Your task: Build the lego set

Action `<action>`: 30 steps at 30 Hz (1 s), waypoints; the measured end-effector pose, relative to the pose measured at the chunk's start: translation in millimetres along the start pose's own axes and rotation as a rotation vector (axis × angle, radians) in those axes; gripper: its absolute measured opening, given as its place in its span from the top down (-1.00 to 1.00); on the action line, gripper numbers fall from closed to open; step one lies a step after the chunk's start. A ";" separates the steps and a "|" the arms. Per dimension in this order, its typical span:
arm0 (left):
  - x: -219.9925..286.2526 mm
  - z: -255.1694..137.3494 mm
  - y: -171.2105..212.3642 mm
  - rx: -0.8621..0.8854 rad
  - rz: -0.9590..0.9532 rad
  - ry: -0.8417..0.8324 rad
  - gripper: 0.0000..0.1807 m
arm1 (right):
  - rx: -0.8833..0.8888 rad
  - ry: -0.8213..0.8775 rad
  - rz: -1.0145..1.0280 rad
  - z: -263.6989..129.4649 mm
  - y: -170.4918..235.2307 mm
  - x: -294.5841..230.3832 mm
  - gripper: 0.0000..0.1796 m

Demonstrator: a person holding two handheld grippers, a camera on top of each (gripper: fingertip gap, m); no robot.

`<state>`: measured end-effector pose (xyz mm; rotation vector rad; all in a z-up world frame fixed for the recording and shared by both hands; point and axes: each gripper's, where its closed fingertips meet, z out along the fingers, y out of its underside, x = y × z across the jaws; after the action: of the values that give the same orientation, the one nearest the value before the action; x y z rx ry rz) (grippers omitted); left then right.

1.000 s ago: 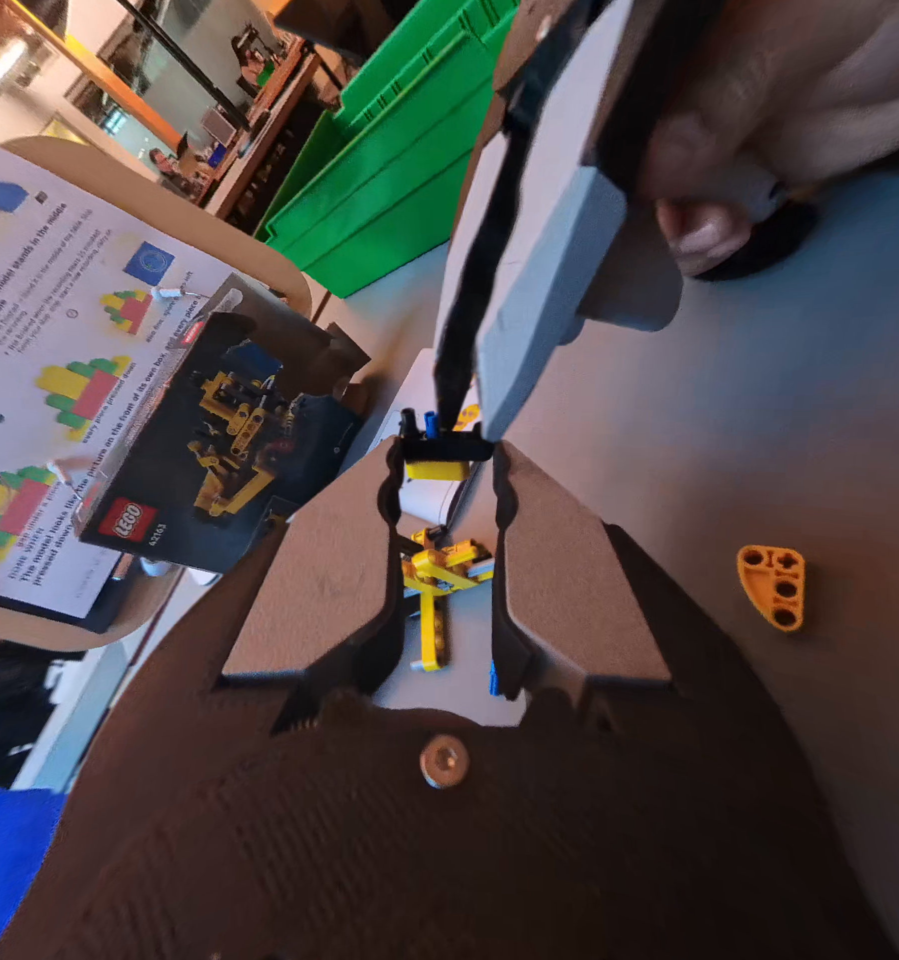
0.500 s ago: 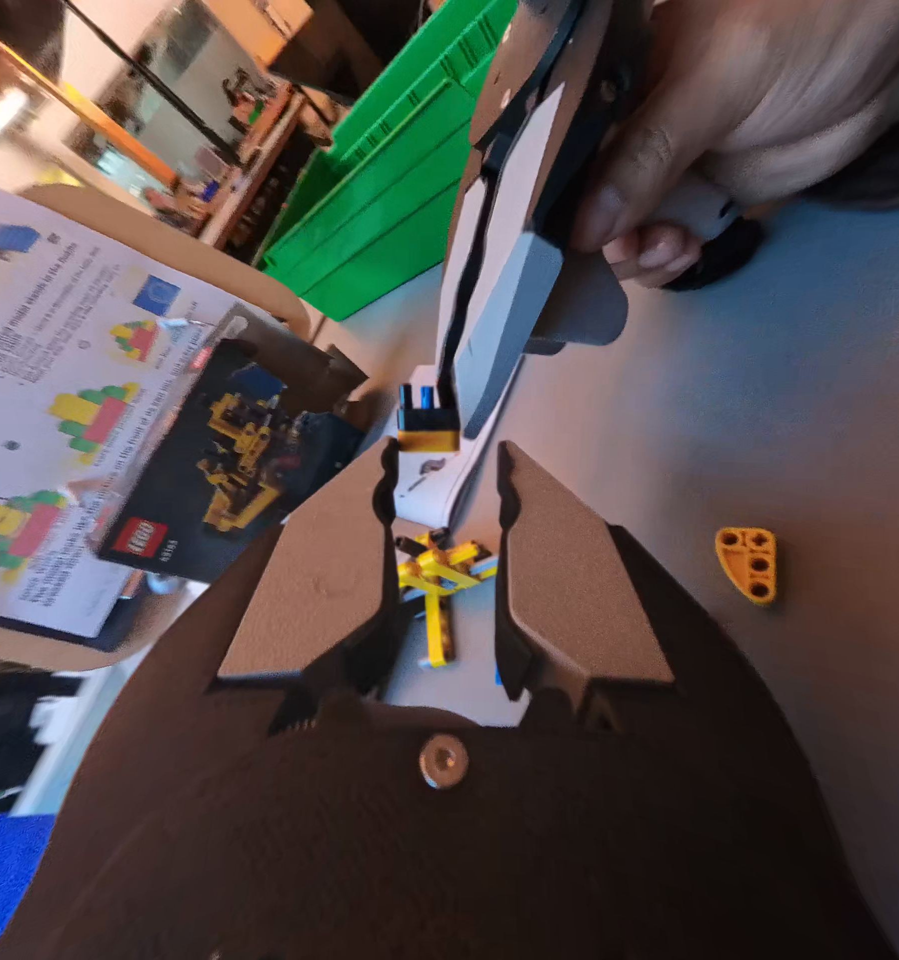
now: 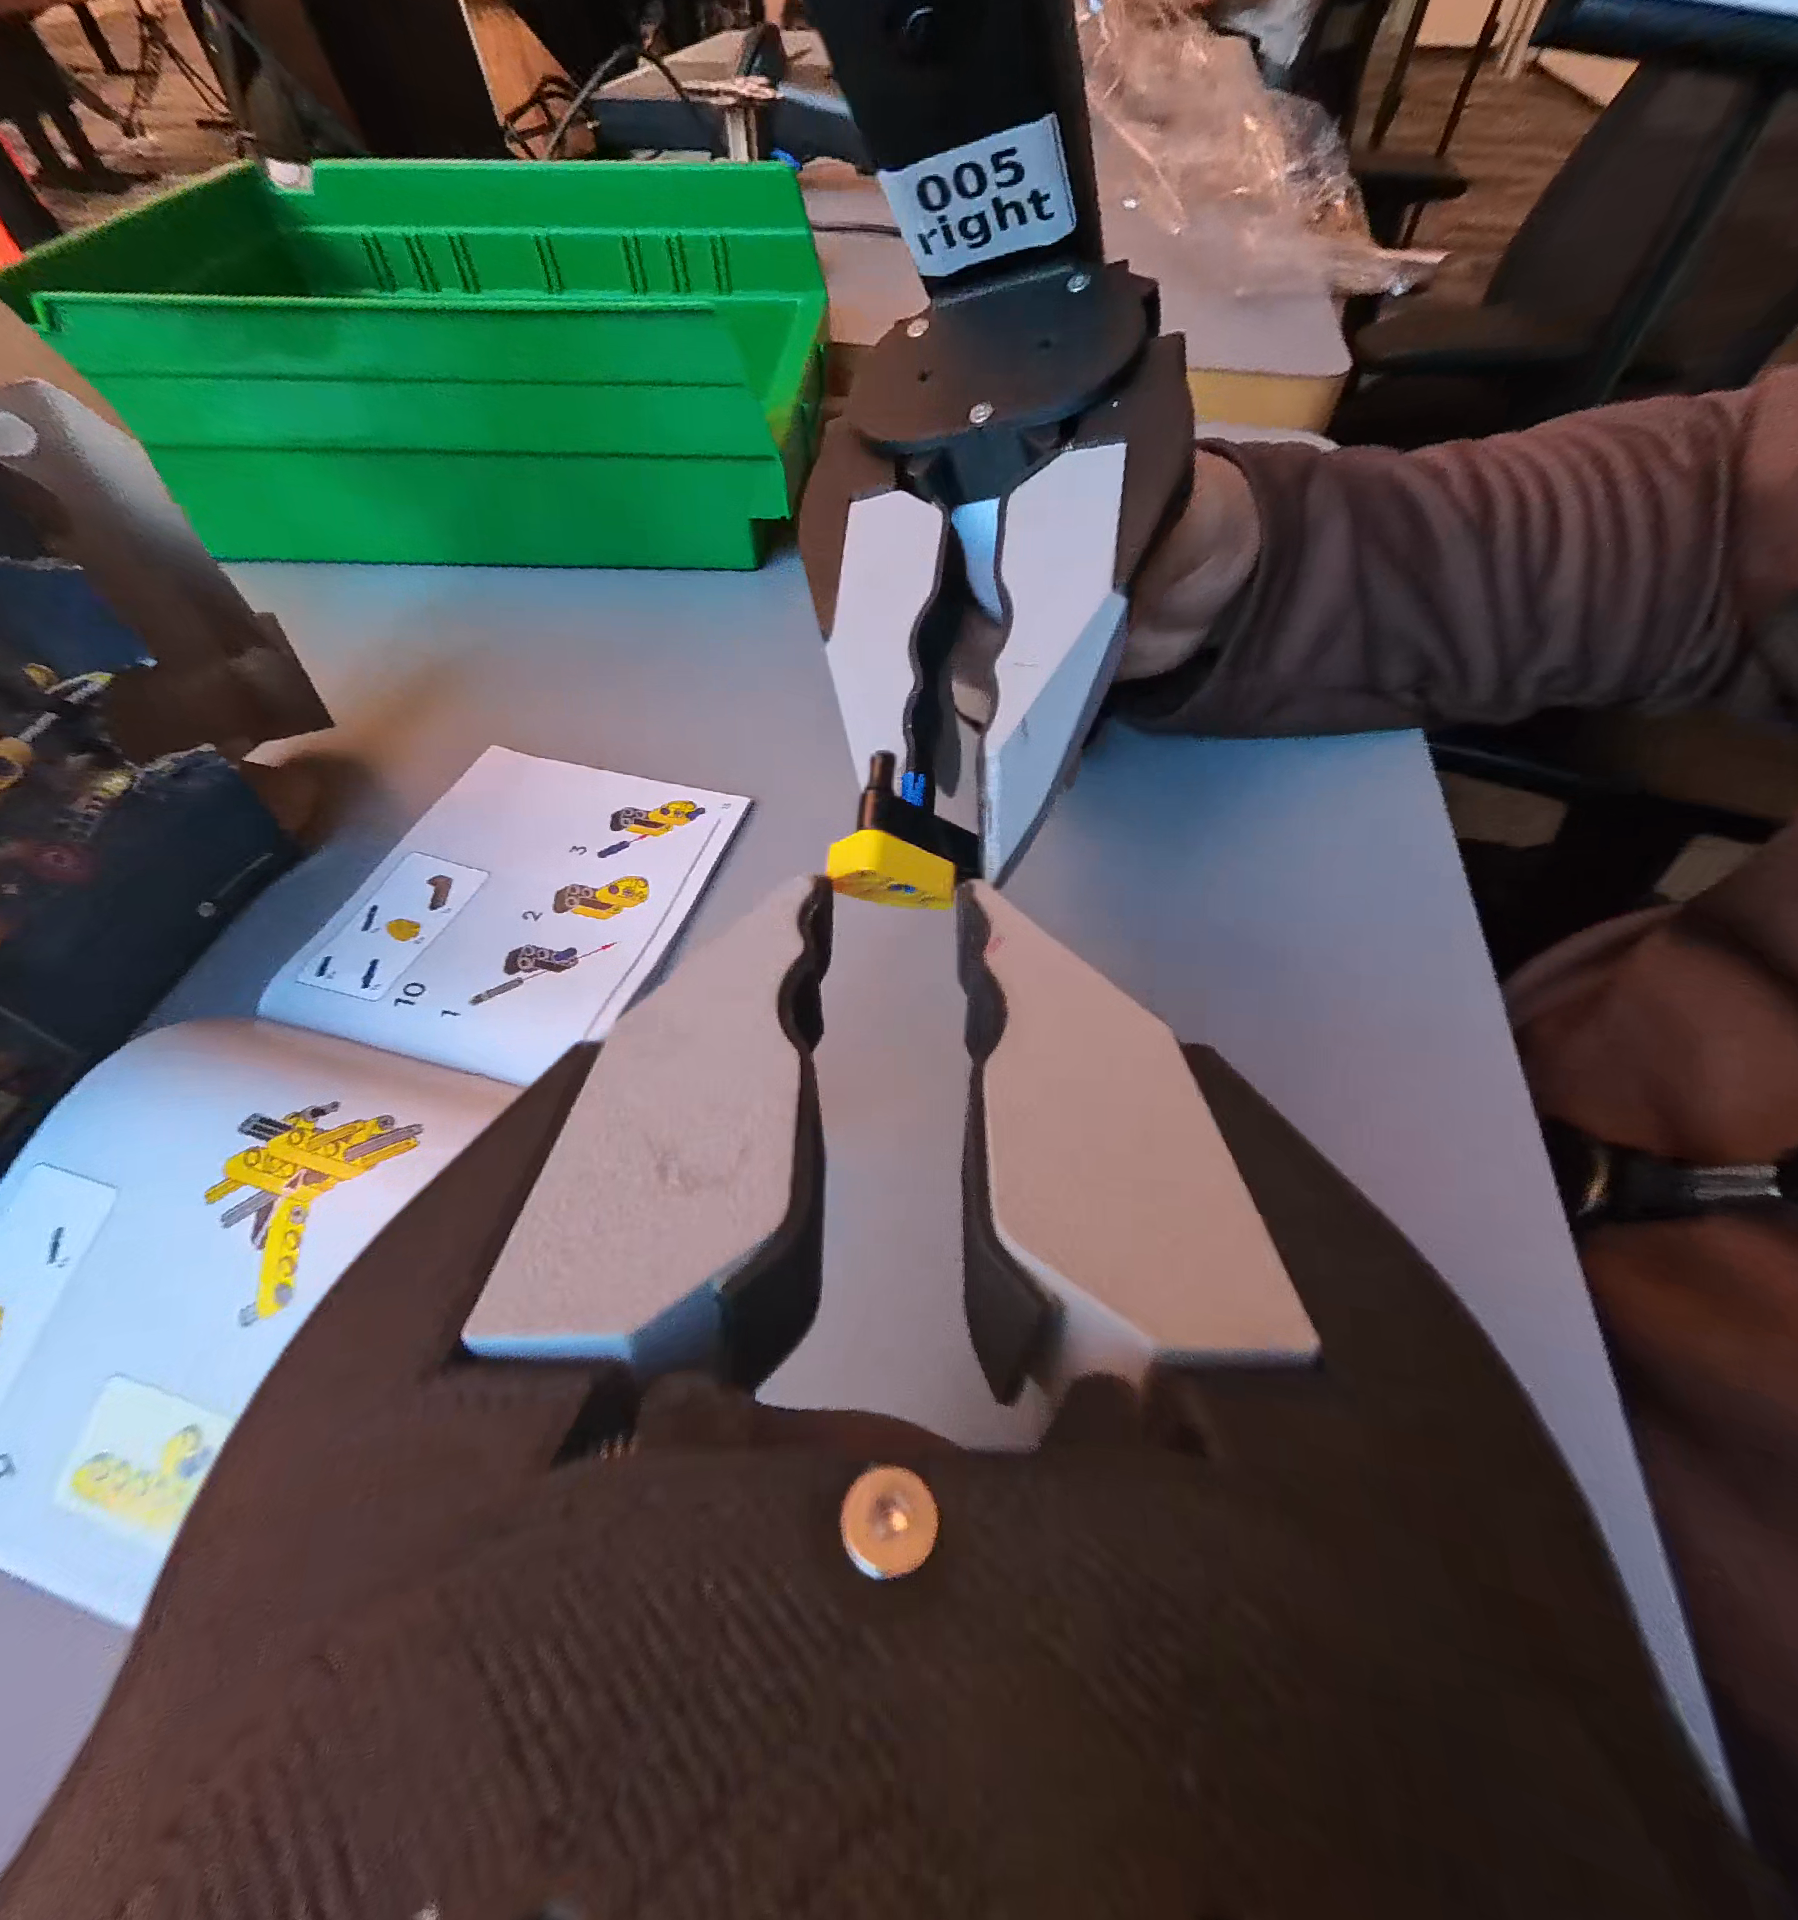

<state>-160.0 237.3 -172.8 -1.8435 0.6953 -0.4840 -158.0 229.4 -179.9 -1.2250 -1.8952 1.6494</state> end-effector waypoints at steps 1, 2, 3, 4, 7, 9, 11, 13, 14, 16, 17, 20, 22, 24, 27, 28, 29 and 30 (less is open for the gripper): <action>1.8 0.6 0.7 -0.003 -0.019 0.018 0.75 | -0.005 -0.004 0.005 -0.1 1.0 -0.2 0.88; 4.4 1.1 1.2 -0.005 -0.039 0.040 0.70 | -0.013 -0.007 0.006 -0.2 2.5 -0.4 0.88; 6.2 1.7 1.3 -0.004 -0.057 0.058 0.66 | -0.018 -0.008 0.003 -0.6 3.4 -0.4 0.88; 7.4 2.0 0.8 0.002 -0.072 0.070 0.65 | -0.020 -0.012 -0.001 -1.4 3.9 -1.0 0.88; 8.7 2.3 -0.9 0.018 -0.107 0.093 0.64 | -0.018 -0.030 -0.010 -2.5 3.5 -4.5 0.88; 9.2 3.6 1.2 0.004 -0.120 0.102 0.61 | -0.021 -0.059 -0.025 -0.5 3.0 -11.1 0.89; 13.1 4.5 1.8 0.007 -0.106 0.117 0.75 | -0.050 -0.054 -0.048 2.9 7.1 -12.6 0.88; 16.1 5.6 2.8 0.002 -0.094 0.125 0.80 | -0.071 -0.064 -0.063 5.5 10.6 -15.7 0.88; 14.6 6.2 5.2 -0.014 -0.083 0.115 0.80 | -0.078 -0.051 -0.067 5.8 12.1 -13.7 0.88; 11.3 6.4 6.8 -0.027 -0.084 0.097 0.80 | -0.076 -0.026 -0.072 5.2 11.6 -9.8 0.88; 10.8 6.0 5.9 -0.025 -0.097 0.097 0.80 | -0.069 -0.022 -0.076 4.1 10.1 -9.2 0.88; 11.0 3.4 -0.5 0.010 -0.132 0.116 0.81 | -0.034 -0.022 -0.091 0.9 3.6 -10.7 0.89; 10.8 2.0 -2.7 0.028 -0.143 0.125 0.82 | -0.022 -0.029 -0.091 -0.5 1.6 -11.7 0.89; 12.2 1.2 -1.9 0.027 -0.144 0.140 0.81 | -0.012 -0.037 -0.089 -1.6 0.4 -12.6 0.89; 14.0 0.3 -2.8 0.033 -0.136 0.157 0.82 | -0.008 -0.055 -0.081 -1.1 0.2 -14.8 0.89; 13.5 0.2 -2.0 0.026 -0.126 0.154 0.82 | -0.008 -0.053 -0.079 -0.7 0.6 -14.3 0.89; 12.3 0.6 -0.9 0.017 -0.112 0.142 0.82 | -0.007 -0.047 -0.073 -0.1 1.0 -12.9 0.89; 11.5 1.1 0.3 0.006 -0.091 0.127 0.83 | -0.004 -0.043 -0.059 0.2 1.2 -11.1 0.89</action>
<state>-150.8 230.3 -173.5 -1.8560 0.6963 -0.6670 -151.3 220.6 -178.0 -1.1327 -1.9423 1.6539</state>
